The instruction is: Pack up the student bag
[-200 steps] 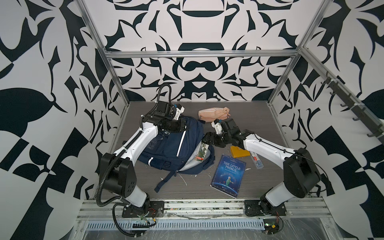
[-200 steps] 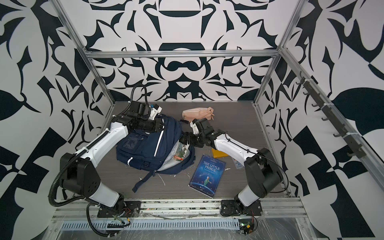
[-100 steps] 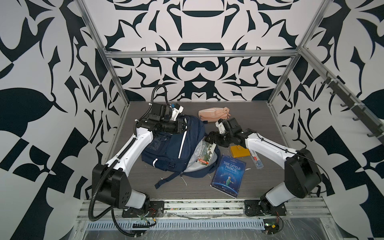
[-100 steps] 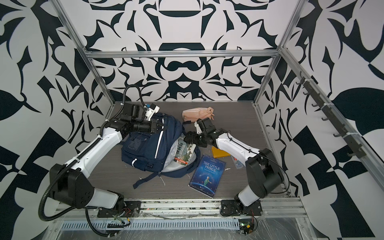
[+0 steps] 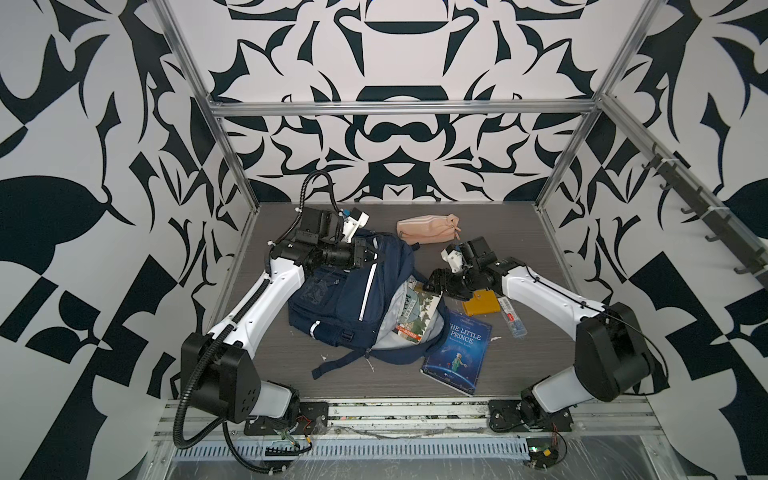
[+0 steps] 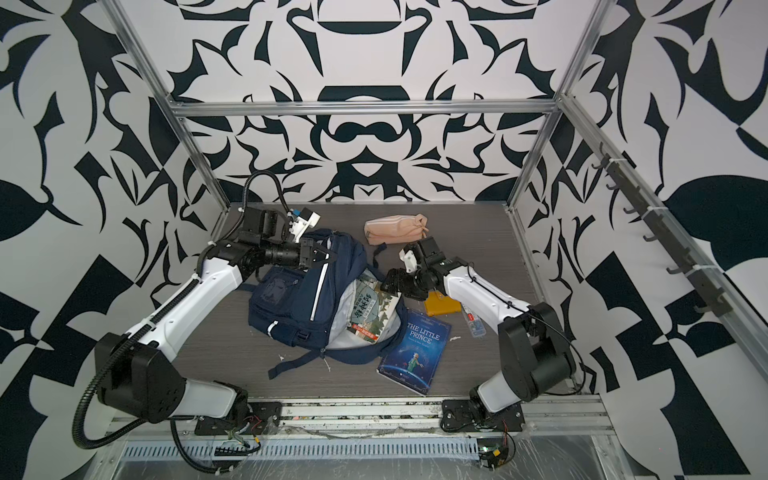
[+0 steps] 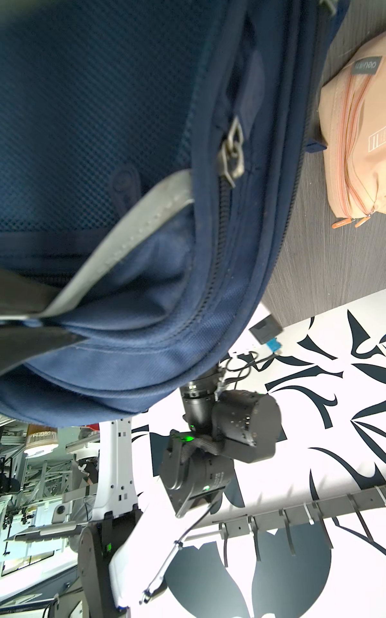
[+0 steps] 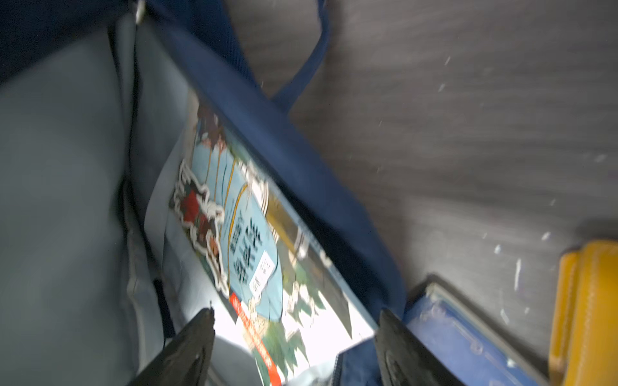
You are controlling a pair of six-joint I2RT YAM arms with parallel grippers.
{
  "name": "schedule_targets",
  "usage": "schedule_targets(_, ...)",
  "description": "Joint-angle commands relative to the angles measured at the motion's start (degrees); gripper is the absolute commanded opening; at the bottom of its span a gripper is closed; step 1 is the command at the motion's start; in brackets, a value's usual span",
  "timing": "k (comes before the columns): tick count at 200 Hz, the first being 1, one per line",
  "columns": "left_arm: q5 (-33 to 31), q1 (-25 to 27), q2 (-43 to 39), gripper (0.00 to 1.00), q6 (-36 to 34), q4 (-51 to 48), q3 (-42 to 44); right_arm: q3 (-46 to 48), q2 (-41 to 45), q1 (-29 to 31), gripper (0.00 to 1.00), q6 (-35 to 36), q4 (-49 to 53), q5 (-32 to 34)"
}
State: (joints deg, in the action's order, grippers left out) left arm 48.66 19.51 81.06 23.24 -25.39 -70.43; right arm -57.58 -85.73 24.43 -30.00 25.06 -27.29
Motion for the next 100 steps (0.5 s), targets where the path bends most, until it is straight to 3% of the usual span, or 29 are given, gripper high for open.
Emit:
schedule_targets(1, 5.95, 0.0, -3.05, 0.0, 1.4, 7.36, -0.32, 1.72, 1.99, 0.36, 0.74, 2.13, 0.51, -1.75)
schedule_targets(28, 8.27, 0.0, -3.78, 0.0, 4.28, 10.4, 1.34, 4.72, 1.08, 0.36, 0.62, -1.16, -8.74, -2.49)
schedule_targets(70, 10.46, 0.0, -4.77, 0.0, 6.65, 12.93, 3.27, 2.32, -4.95, 3.46, 0.57, -2.17, -12.77, -2.94)
schedule_targets(88, 11.01, 0.0, -4.42, 0.0, 7.3, 13.25, 2.94, 2.29, -5.67, 4.54, 0.38, -2.1, -14.62, -3.67)
schedule_targets(100, 11.1, 0.0, -4.42, 0.0, 7.77, 13.88, 3.02, 1.86, -6.18, 5.55, 0.31, -0.91, -15.34, -5.16)
